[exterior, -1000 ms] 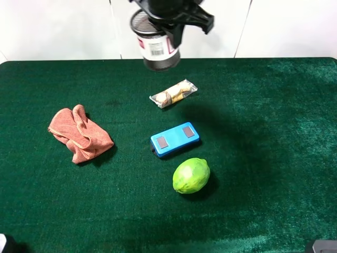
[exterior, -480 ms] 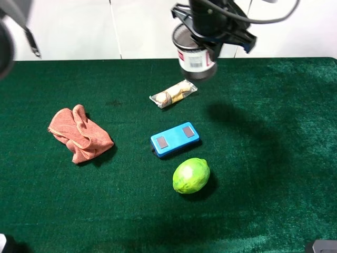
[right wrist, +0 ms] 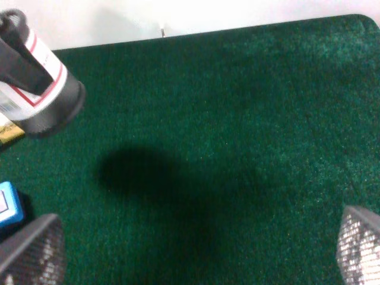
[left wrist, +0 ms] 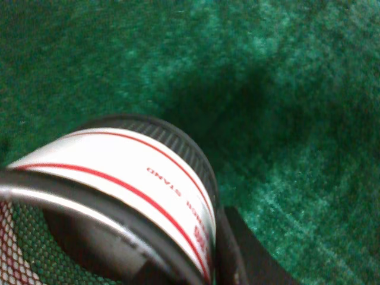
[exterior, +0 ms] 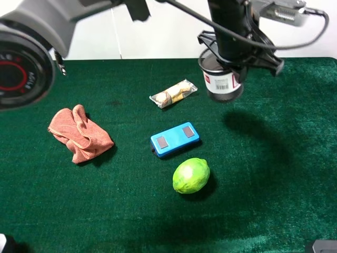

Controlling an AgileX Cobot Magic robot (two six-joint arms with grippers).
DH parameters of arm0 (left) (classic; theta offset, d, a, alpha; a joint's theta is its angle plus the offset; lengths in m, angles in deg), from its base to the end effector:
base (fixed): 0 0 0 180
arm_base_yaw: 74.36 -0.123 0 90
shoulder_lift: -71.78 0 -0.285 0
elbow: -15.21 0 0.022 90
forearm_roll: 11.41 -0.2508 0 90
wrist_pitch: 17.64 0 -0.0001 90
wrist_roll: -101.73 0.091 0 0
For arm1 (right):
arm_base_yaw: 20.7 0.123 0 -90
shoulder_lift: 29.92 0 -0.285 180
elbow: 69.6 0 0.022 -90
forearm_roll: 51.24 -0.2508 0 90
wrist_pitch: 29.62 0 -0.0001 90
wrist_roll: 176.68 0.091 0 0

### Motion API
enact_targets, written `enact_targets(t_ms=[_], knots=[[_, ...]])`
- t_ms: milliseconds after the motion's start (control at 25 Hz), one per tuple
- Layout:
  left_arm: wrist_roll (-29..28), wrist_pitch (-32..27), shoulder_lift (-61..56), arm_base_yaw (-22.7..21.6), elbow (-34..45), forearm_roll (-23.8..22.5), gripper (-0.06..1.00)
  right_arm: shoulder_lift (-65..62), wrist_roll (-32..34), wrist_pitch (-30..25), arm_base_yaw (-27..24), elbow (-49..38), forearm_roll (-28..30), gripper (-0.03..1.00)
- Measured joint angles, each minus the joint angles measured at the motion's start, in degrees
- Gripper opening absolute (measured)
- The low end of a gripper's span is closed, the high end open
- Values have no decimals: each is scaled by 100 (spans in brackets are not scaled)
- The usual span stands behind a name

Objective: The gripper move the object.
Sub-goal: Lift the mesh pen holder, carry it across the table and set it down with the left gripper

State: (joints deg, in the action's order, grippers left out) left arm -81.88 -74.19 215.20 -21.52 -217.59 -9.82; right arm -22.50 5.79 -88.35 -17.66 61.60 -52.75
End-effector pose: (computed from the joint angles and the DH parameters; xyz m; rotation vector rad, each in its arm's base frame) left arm 0.3179 -0.4230 0.2356 1.0817 2.3878 -0.3972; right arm -0.0040 0.0018 0.2791 -0.0107 2.0072 0.0928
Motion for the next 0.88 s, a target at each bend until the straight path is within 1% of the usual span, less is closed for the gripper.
enact_targets(t_ms=[280,880], knots=[[22,293,224,179,-6,12,8,0,0,0,0,0,0,70],[36,281,684,358,-6,129,8,0,0,5,0,0,-5,70]])
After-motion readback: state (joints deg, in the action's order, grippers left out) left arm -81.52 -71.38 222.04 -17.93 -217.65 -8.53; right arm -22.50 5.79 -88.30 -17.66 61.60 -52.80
